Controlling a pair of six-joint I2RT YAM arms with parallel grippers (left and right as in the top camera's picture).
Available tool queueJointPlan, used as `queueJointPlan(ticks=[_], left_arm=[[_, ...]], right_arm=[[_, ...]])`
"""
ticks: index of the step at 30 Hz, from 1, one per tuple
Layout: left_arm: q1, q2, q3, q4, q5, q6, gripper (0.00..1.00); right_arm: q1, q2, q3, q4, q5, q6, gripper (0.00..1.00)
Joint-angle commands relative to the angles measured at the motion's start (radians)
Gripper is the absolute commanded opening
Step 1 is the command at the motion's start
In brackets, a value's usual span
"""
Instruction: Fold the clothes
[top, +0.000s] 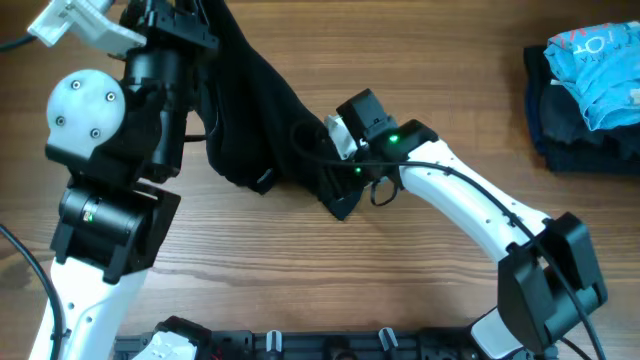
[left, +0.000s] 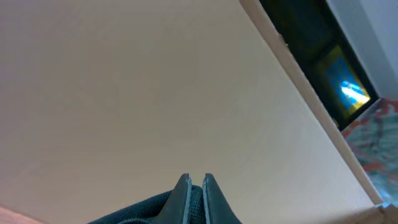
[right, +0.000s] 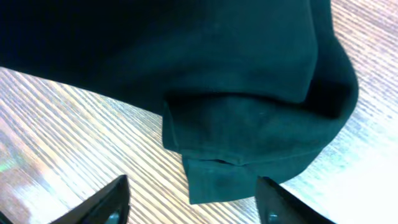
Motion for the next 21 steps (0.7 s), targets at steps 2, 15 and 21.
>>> queueJointPlan(ticks=[2,15,21], left_arm=[[-0.004,-0.019,0.036,-0.014,-0.024,0.023,0.04],[-0.004,-0.019,0.035,-0.042,-0.024,0.023,0.04],[-0.004,-0.016,0.035,-0.069,-0.024,0.023,0.04]], right_arm=[[0.024,0.038,-0.002,0.029,0.063,0.137,0.74],[0.031,0.180,-0.002,0.193,0.157,0.238,0.73],[0.050,0.180,-0.002,0.189,0.149,0.280,0.74]])
